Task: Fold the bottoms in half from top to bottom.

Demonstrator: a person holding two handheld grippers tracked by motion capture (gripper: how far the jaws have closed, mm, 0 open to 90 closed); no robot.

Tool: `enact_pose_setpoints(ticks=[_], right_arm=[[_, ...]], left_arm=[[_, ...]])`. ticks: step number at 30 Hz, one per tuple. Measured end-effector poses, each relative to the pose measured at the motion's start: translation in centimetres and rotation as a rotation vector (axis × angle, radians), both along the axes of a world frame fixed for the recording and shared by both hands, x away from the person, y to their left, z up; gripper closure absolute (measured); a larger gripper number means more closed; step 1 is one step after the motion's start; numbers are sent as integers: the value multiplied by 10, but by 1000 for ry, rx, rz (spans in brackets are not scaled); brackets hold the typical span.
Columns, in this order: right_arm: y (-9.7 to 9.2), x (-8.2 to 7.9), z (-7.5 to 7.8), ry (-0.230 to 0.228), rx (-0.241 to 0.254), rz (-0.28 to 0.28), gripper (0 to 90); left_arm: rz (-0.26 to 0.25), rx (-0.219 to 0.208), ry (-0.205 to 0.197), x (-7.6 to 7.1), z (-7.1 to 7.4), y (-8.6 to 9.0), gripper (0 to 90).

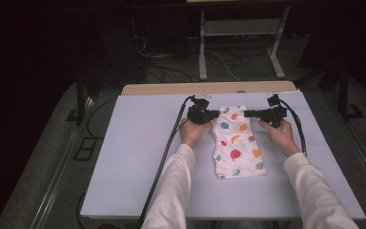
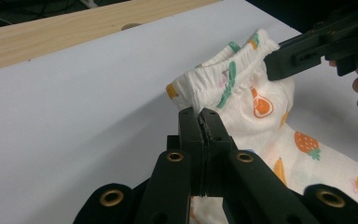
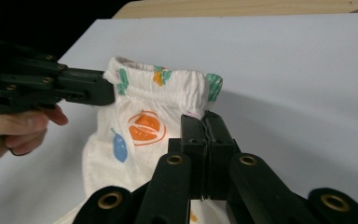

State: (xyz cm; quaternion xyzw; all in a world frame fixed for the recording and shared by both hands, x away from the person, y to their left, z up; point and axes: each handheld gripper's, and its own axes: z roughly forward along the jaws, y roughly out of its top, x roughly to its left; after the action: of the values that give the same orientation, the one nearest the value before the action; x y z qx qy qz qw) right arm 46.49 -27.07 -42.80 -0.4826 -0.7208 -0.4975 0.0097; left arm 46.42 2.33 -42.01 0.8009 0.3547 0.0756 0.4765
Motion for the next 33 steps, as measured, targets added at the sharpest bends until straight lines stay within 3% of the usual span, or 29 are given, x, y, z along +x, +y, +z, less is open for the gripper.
enact_pose_setpoints(ticks=[8, 14, 24, 33], right_arm=[[4, -16, 9, -50, -4, 27, 876], [2, -21, 9, -40, -4, 27, 876], [-3, -30, 12, -32, 15, 22, 876], [-3, -42, 17, -37, -8, 37, 876]], left_arm=[[9, -47, -20, -14, 2, 7, 880], [8, -62, -7, -22, 1, 7, 880], [-4, -75, -7, -30, 10, 4, 880], [-6, -94, 6, -44, 12, 5, 880]])
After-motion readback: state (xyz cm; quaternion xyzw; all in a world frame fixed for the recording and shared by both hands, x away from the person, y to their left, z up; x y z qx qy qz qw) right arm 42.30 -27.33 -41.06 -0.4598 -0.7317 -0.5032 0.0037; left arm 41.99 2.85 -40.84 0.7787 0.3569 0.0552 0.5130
